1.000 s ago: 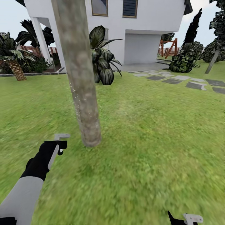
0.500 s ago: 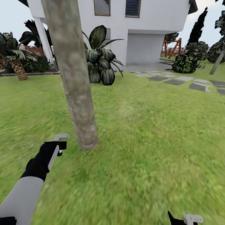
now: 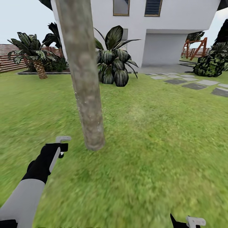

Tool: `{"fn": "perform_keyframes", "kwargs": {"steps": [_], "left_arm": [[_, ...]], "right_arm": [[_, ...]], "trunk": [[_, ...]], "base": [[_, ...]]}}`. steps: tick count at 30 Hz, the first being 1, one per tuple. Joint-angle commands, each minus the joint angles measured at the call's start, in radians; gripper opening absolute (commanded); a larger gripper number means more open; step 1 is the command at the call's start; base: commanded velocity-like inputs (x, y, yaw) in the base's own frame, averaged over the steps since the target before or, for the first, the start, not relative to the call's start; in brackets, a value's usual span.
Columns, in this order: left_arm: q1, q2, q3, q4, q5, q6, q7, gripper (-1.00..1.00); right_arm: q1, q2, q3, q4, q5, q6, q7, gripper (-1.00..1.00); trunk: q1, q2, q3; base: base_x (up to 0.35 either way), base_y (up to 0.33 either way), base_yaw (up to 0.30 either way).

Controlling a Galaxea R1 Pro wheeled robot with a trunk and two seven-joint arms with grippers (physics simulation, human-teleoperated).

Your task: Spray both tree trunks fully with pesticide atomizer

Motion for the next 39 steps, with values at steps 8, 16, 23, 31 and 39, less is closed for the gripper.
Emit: {"fn": "perform_keyframes", "kwargs": {"steps": [8,16,23,31,39], "left_arm": [[0.0,0.0,0.0,0.0,-0.002,0.0,0.0,-1.0],[-0.001,0.0,-0.001,0.0,-0.001,0.0,0.0,-1.0],[0.0,0.0,0.0,0.0,-0.001,0.0,0.0,-1.0],[0.025,-0.055,-0.024,0.008,0.0,-0.019,-0.004,-1.0],[0.026,-0.028,-0.029,0.016,-0.004,-0.032,-0.003,-1.0]], "right_arm": [[0.001,0.0,0.0,-0.001,0.0,0.0,0.0,1.0],[0.001,0.0,0.0,0.0,0.0,0.0,0.0,1.0],[0.0,0.0,0.0,0.0,0.0,0.0,0.0,1.0],[0.0,0.0,0.0,0.0,0.0,0.0,0.0,1.0],[0.0,0.0,0.0,-0.001,0.0,0.0,0.0,1.0]], "trunk": [[0.0,0.0,0.0],[0.0,0.0,0.0],[0.0,0.0,0.0],[0.0,0.0,0.0],[0.0,0.0,0.0]], "base": [[0.085,-0.265,0.023],[0.213,-0.21,0.0],[0.107,-0.185,-0.021],[0.001,-0.01,-0.131],[0.0,0.0,0.0]]}}
